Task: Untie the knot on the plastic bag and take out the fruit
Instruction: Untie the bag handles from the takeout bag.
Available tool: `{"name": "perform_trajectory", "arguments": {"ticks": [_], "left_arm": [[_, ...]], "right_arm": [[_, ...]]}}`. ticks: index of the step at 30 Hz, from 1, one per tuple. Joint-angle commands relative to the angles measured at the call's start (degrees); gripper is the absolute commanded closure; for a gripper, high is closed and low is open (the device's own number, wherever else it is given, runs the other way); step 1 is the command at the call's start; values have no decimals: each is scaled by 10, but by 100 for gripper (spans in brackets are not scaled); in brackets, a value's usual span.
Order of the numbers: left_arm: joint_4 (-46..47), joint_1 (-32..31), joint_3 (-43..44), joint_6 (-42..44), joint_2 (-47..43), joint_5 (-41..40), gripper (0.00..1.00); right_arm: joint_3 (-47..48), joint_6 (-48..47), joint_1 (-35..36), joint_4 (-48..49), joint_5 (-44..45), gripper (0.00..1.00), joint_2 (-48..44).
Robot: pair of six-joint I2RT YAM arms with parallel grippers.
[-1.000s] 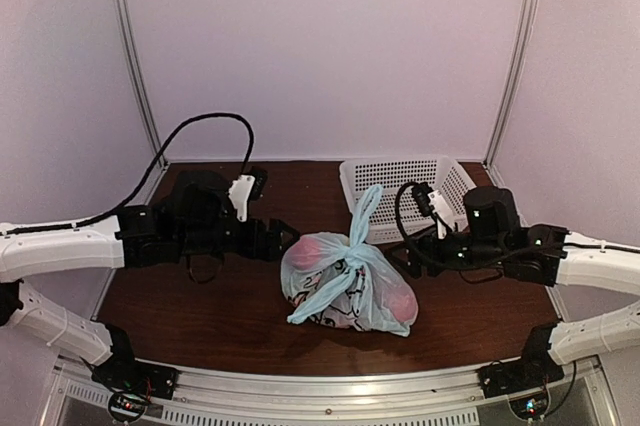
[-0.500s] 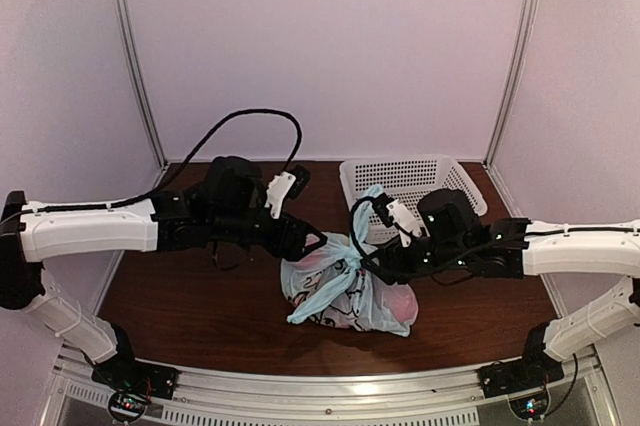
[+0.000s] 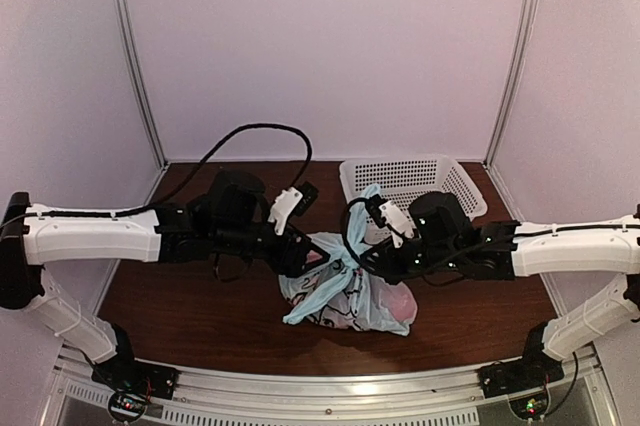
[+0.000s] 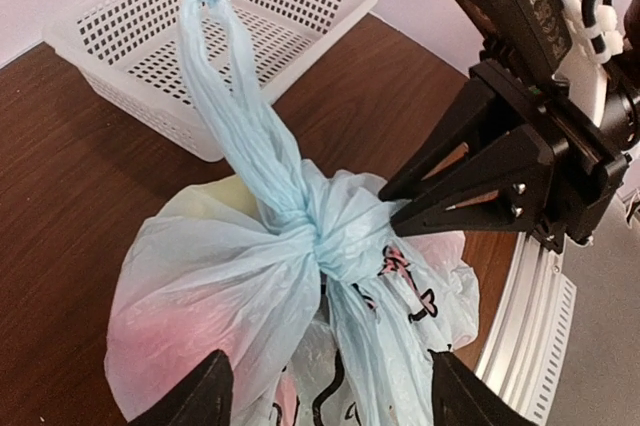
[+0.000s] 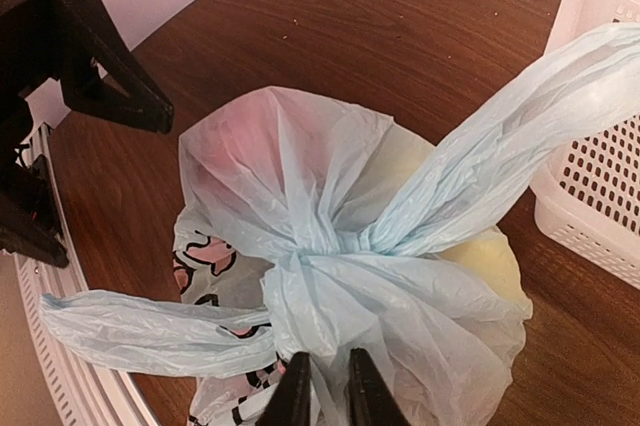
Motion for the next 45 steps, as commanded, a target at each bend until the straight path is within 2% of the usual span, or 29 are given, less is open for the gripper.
{"name": "perform_trajectory", "arguments": {"ticks": [1,3,9,16,23,29,33,36,39,45], "left_arm": [[22,-15,39,46,41,10,34],[21,-22,52,55,60,11,35],[11,-28,76,61,97,-27,42],[-10,-48,93,81,114,-123,50],[-15,-62,109,97,136,-136,53],[-23,-63,110,96,142,-159,65],[-31,-65,113,96,150,-168,70],[-30,-66,113,94,151,-169,77],[-29,-67,115,93,153,-172,79],[-25,-67,114,88,155,-175,90]], "right_arm": [[-18,8,4,33,11,95,-8],[-25,14,5,41,12,100,-16],[-45,26,4,51,15,100,-31],[-55,29,4,67,18,100,-45],[-57,31,4,73,18,100,-51],[-61,32,4,75,22,100,-57],[-61,30,4,75,22,100,-60],[-61,29,4,76,23,100,-60],[-60,30,4,76,21,100,-59],[-63,32,4,76,21,100,-65]]}}
